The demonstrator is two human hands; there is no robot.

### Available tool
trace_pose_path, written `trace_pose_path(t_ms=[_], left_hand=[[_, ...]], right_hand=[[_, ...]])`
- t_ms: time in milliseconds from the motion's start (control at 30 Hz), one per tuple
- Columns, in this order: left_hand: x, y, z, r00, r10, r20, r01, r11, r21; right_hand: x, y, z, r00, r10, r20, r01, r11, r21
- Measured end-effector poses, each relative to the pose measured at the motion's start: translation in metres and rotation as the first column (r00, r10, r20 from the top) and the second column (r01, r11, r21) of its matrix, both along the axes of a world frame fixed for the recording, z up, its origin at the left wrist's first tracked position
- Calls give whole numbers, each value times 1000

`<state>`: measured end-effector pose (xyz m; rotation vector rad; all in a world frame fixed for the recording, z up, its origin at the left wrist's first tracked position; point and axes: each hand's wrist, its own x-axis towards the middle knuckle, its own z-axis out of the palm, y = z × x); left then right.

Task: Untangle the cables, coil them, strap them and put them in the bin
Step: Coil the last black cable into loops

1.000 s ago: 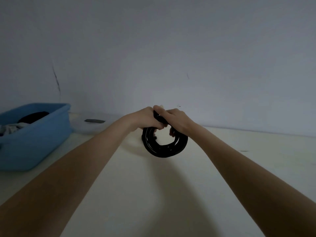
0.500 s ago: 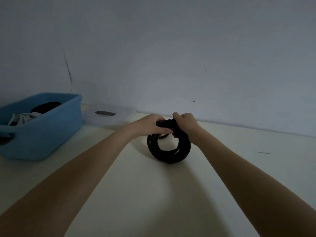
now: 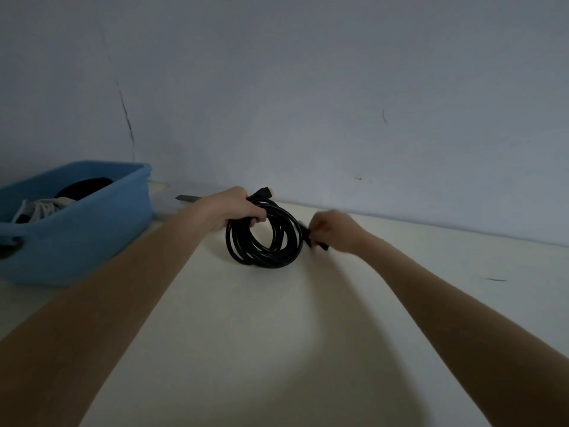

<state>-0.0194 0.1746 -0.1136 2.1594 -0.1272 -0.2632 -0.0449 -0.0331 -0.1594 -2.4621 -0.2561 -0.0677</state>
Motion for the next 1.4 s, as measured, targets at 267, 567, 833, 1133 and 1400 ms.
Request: trace_pose_path(t_ms=[267, 567, 833, 1133, 1400], left_hand=[[-5, -45, 4, 983, -171, -68, 170, 985, -18], [-22, -69, 13, 864, -445, -234, 380, 883, -277], [-39, -80, 26, 813, -512, -278, 472, 858, -202], [-48, -85, 30, 754, -580, -307, 531, 814, -234], [-51, -92, 27, 713, -620, -327, 557, 785, -272]], right_hand=[[-36, -35, 79, 996, 92, -7, -72, 819, 570], [-65, -44, 116, 819, 478, -317, -373, 864, 337], [-71, -38, 124, 731, 514, -449, -407, 857, 318], [-69, -53, 126, 925, 107, -365, -165, 977, -132], [-65, -72, 114, 968, 89, -235, -69, 994, 90]])
